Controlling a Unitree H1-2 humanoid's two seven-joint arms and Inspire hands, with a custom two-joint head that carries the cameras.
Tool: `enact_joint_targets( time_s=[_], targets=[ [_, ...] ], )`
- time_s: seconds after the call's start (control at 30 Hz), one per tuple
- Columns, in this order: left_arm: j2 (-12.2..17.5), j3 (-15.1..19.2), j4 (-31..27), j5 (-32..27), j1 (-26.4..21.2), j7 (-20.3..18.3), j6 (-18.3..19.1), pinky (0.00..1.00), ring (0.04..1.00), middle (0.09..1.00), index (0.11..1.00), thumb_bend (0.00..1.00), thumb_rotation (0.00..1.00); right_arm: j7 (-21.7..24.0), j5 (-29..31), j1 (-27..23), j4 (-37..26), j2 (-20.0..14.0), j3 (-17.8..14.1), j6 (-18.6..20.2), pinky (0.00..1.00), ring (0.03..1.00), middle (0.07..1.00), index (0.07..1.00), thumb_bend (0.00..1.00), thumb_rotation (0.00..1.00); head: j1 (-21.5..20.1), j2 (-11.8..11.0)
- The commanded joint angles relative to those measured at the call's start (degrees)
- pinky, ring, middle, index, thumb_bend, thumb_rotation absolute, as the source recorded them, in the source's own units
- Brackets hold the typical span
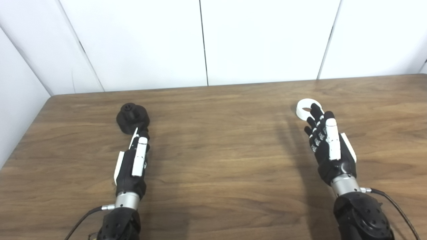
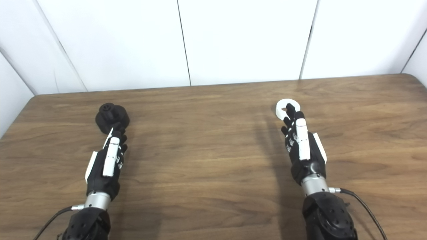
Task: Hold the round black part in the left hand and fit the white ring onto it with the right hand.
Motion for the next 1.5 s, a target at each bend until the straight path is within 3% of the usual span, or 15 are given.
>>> enact_joint_targets(
  time_s=[0.0,0.5,0.6,0.73,0.93,1.03,1.2,1.47],
  targets=[
    [0.5,0.0,-2.4,0.9,-1.3,0.3,-0.9,1.00,1.000,1.000,1.000,0.54,0.87,0.4,0.5,-2.3,-1.2,0.2,0.0,-1.1,1.00,1.000,0.997,0.953,0.45,1.00,0.1,0.1],
    [1.0,-0.3,-2.4,1.9,-1.2,0.0,-1.1,1.00,1.000,1.000,1.000,0.58,0.85,0.9,0.3,-2.5,-0.8,-0.3,0.2,-1.6,1.00,1.000,1.000,0.963,0.46,1.00,0.5,0.2],
    [2.8,-0.6,-2.4,4.1,-1.2,-0.2,-1.1,1.00,1.000,1.000,1.000,0.59,0.81,1.0,0.2,-2.6,-0.6,-0.5,0.3,-1.6,1.00,1.000,1.000,0.965,0.47,1.00,0.7,-0.1],
    [6.1,-0.6,-3.3,9.0,-1.0,0.4,-0.4,1.00,1.000,1.000,1.000,0.59,0.69,1.1,0.7,-2.8,-0.3,-0.4,0.1,-2.0,1.00,1.000,1.000,0.965,0.47,1.00,1.0,-0.1],
    [11.4,1.1,-5.6,12.6,-1.8,-0.2,3.5,1.00,1.000,1.000,1.000,0.70,0.53,1.3,1.4,-3.0,-0.1,-0.4,-0.1,-1.9,1.00,1.000,1.000,0.969,0.46,1.00,1.6,-0.4],
    [15.1,0.8,-6.5,17.5,-3.0,0.0,5.4,0.92,0.965,0.988,1.000,0.78,0.51,1.2,1.4,-3.3,0.5,-0.6,-0.1,-2.2,1.00,1.000,1.000,0.969,0.46,1.00,2.2,-0.6],
    [19.0,0.7,-6.1,21.7,-6.2,-0.9,9.0,0.94,0.984,0.997,1.000,0.85,0.48,1.5,1.1,-3.6,1.4,-1.0,0.2,-2.8,1.00,1.000,1.000,0.970,0.46,1.00,2.8,-1.1],
    [24.2,0.0,0.2,24.7,-12.2,-2.5,8.4,0.86,0.947,0.970,0.995,0.89,0.42,1.1,1.3,-3.8,1.3,-0.8,0.1,-2.4,1.00,1.000,1.000,0.969,0.45,1.00,2.4,-1.2]
  ],
)
